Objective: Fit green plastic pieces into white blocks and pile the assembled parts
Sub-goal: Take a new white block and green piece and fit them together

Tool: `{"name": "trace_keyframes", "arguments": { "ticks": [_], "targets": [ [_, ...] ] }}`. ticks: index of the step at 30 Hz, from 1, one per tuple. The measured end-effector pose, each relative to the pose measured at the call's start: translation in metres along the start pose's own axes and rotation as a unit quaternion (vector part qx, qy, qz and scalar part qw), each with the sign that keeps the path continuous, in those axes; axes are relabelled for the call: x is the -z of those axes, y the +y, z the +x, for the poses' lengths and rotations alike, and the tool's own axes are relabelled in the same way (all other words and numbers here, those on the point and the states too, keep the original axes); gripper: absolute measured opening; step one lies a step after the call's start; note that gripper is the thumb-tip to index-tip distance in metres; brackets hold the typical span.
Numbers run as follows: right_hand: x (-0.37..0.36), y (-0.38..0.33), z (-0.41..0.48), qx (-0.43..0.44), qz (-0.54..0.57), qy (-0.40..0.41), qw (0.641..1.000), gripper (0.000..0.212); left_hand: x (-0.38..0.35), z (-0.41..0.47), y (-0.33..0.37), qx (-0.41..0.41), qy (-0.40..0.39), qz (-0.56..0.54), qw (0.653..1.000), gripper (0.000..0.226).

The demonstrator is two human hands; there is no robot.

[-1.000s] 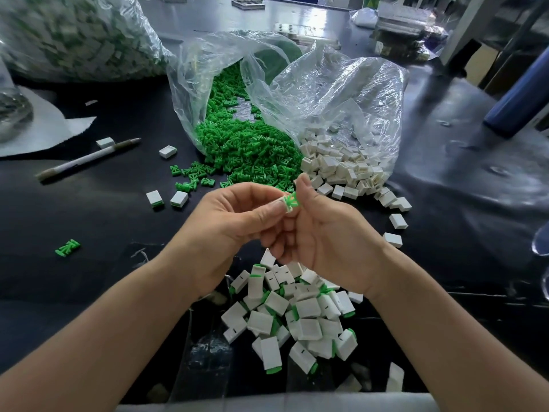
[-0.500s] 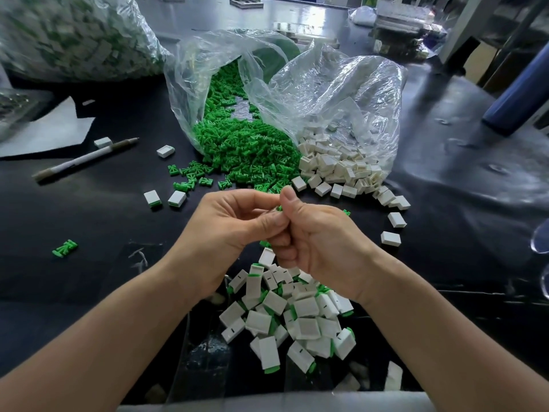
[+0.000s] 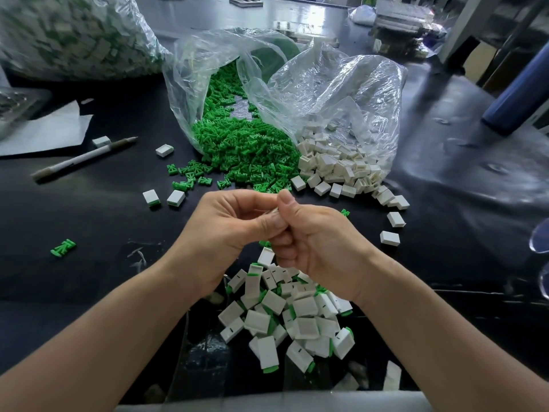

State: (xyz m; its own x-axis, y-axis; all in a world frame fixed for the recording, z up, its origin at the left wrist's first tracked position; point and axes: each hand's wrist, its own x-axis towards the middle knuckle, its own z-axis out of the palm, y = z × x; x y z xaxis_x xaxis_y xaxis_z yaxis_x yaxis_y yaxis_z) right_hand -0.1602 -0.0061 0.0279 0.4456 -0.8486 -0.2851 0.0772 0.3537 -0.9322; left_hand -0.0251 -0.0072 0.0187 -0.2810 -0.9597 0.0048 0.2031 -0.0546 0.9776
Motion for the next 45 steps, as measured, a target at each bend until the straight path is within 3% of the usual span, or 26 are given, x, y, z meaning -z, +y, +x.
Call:
{"name": "trace_keyframes", "arguments": {
  "ticks": [7,19,25,30,38,45],
  "targets": [
    [0.004,-0.001,0.002,-0.012,0.020,-0.050,0.998,0.041,-0.001,0.000,0.002,-0.002,-0.004,-0.029,1.000,0.018],
    [0.009,-0.002,0.002,0.036,-0.068,-0.029,0.997,0.041,0.004,0.002,0.004,0.010,0.010,-0.029,0.999,0.030],
    [0.012,0.000,0.004,0.043,-0.136,-0.019,0.990,0.060,0.003,0.002,0.004,0.003,0.024,-0.011,1.000,0.030],
    [0.012,0.001,0.005,0.042,-0.116,-0.019,0.992,0.053,0.002,0.003,0.003,-0.005,0.029,-0.021,0.999,0.019],
    [0.008,0.002,0.002,0.056,-0.157,0.013,0.986,0.042,0.001,0.001,0.003,0.014,0.013,-0.011,1.000,0.023],
    [0.006,0.006,0.004,0.084,-0.242,0.057,0.965,0.055,-0.003,0.000,0.002,0.019,0.048,-0.032,0.998,0.024]
  ]
}}
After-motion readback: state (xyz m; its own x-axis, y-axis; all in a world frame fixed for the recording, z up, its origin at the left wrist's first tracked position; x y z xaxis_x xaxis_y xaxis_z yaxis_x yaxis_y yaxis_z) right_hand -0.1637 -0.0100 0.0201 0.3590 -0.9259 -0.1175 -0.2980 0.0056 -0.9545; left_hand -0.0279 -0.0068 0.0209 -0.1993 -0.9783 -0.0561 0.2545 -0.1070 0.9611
